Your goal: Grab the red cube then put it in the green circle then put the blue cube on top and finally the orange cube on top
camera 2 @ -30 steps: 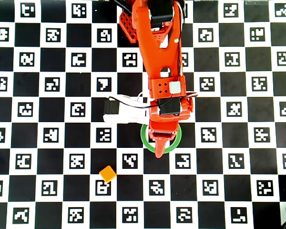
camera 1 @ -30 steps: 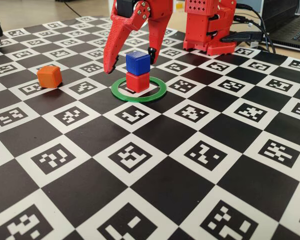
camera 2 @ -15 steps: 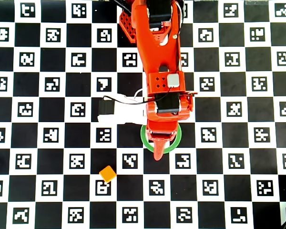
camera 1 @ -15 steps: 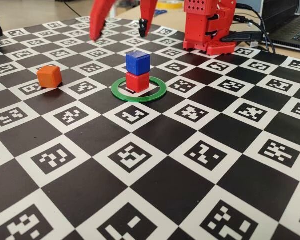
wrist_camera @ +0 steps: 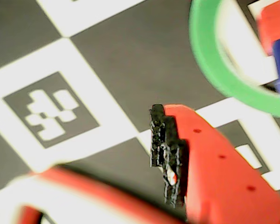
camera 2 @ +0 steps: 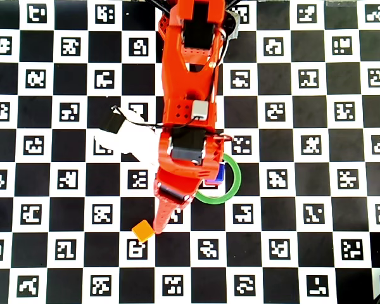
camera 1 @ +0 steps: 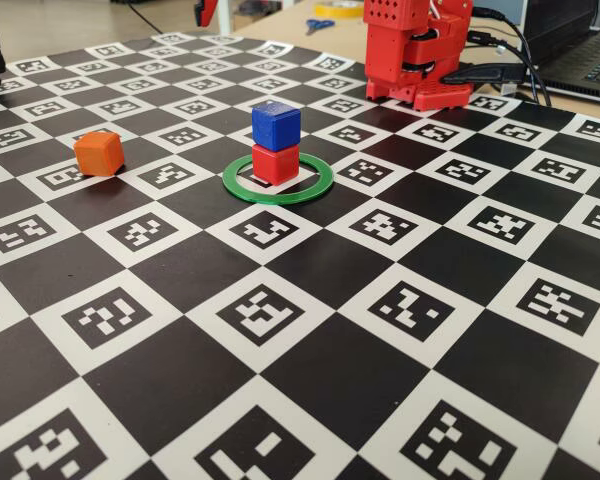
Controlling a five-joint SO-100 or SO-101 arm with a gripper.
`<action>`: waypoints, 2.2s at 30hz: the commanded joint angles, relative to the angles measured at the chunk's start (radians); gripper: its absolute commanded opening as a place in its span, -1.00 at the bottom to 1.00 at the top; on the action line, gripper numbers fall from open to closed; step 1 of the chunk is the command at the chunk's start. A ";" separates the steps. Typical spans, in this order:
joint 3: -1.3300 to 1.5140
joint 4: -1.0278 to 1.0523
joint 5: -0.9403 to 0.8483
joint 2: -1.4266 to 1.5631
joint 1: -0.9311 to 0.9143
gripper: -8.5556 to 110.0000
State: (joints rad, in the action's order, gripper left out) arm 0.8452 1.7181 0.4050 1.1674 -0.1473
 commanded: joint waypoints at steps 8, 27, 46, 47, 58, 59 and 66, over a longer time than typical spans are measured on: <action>-0.403 0.061 0.098 -0.201 -0.032 0.06; -0.505 0.005 0.120 -0.445 -0.110 0.03; -0.514 -0.112 0.135 -0.578 -0.121 0.00; -0.514 -0.117 0.135 -0.581 -0.123 -0.01; -0.508 -0.178 0.140 -0.606 -0.133 -0.11; -0.508 -0.183 0.138 -0.606 -0.133 -0.12; -0.480 -0.213 0.133 -0.606 -0.141 -0.30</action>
State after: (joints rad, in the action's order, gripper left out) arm 0.4188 1.5156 0.5400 0.5308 -0.2746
